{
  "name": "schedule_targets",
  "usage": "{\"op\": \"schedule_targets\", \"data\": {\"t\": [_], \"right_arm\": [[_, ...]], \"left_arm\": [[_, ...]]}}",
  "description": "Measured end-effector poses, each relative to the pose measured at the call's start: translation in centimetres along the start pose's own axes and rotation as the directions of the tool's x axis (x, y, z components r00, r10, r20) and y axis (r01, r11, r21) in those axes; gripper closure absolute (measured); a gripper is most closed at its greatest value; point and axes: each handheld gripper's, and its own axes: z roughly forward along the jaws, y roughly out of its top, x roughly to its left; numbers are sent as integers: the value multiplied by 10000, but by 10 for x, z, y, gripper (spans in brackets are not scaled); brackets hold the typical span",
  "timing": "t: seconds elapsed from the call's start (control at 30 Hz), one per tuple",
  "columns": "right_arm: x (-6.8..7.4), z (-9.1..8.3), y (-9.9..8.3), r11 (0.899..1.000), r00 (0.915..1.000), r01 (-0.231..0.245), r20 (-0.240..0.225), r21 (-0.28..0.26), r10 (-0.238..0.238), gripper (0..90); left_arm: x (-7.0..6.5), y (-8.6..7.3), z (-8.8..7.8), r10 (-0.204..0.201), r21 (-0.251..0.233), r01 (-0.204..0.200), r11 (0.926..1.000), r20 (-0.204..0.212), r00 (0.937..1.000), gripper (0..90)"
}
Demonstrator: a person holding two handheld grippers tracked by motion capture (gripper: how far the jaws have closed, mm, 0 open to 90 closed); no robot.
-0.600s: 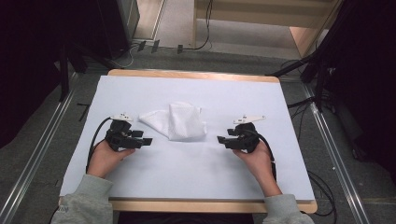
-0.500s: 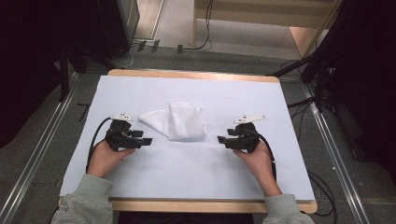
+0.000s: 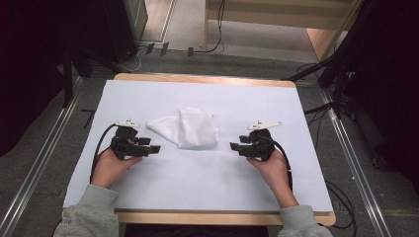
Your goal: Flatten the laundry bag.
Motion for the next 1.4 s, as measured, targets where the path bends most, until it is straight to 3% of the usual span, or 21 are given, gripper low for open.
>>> {"op": "schedule_targets", "data": {"t": [0.3,0.53,0.6,0.83,1.1,1.27,1.4], "right_arm": [[-1,0,8,9997,9996,-188,-218,-130,185,625],[-5,7,18,9993,9985,-385,-393,-33,383,847],[-4,12,24,9996,9989,-232,-408,127,237,900],[-3,31,48,9998,9985,60,-550,188,-49,900],[-10,57,76,9999,9975,28,-708,168,-16,900],[-16,72,87,9999,9955,-70,-949,124,82,900],[-12,77,91,10000,9930,-9,-1182,-79,0,900]], "left_arm": [[-1,-1,-4,-32,-69,32,10000,12,10000,393],[0,-4,-8,-140,-132,139,9998,-43,9999,393],[0,-6,-9,-180,-154,179,9997,-69,9998,394],[0,-14,-16,-280,-249,276,9993,-175,9995,396],[0,-23,-22,-394,-257,385,9989,-329,9987,396],[1,-26,-24,-453,-265,442,9987,-419,9981,396],[2,-27,-25,-490,-270,479,9985,-416,9979,396]]}}
